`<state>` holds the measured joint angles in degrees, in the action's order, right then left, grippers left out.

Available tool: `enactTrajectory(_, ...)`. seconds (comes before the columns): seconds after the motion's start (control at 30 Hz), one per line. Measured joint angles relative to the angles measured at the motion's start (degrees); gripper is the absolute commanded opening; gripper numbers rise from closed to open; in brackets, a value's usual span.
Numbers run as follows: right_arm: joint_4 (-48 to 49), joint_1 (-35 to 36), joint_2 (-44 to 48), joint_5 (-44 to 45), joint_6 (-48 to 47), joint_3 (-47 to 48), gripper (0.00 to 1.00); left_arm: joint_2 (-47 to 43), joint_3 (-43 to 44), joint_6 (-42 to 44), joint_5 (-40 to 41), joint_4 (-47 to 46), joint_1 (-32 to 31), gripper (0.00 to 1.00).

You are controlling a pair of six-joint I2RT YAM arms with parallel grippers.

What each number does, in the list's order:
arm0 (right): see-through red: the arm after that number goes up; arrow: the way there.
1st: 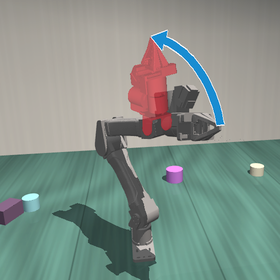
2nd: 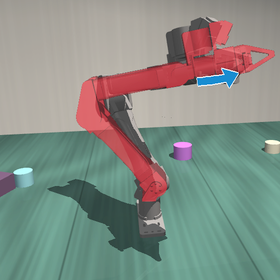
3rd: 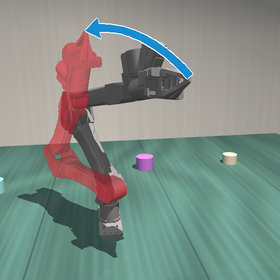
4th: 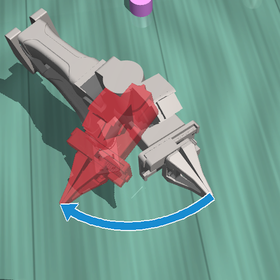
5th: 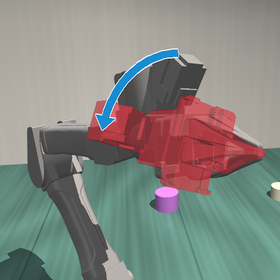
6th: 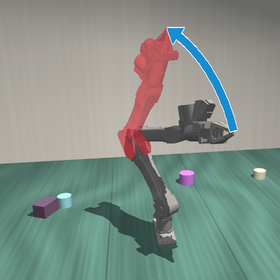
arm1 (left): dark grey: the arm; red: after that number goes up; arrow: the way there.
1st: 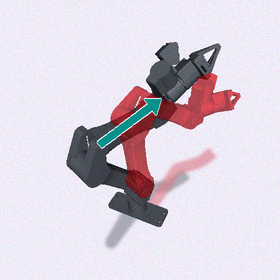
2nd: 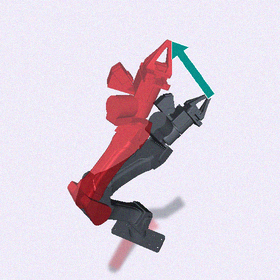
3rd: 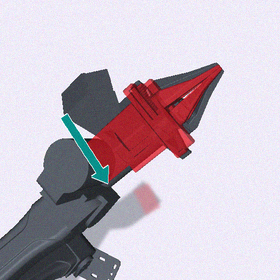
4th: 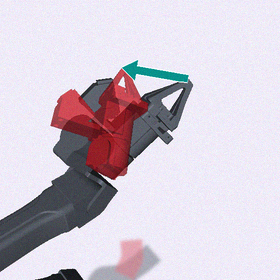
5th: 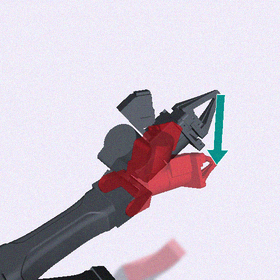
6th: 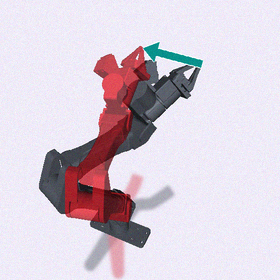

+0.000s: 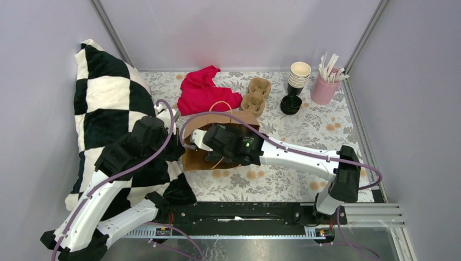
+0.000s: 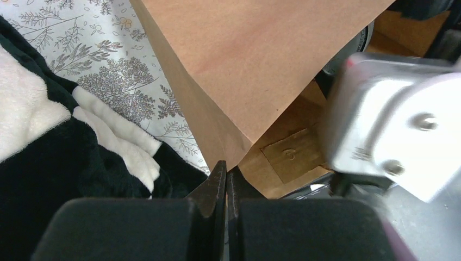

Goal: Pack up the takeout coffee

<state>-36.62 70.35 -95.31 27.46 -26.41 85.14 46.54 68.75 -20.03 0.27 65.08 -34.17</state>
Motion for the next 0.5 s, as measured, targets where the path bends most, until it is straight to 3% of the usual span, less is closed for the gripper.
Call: enactTrajectory(0.5,-5.6,-0.17,0.04,-14.16,9.77,9.86,0.67,1.29,0.55,-0.83,1.2,0.66,0.0,0.0)
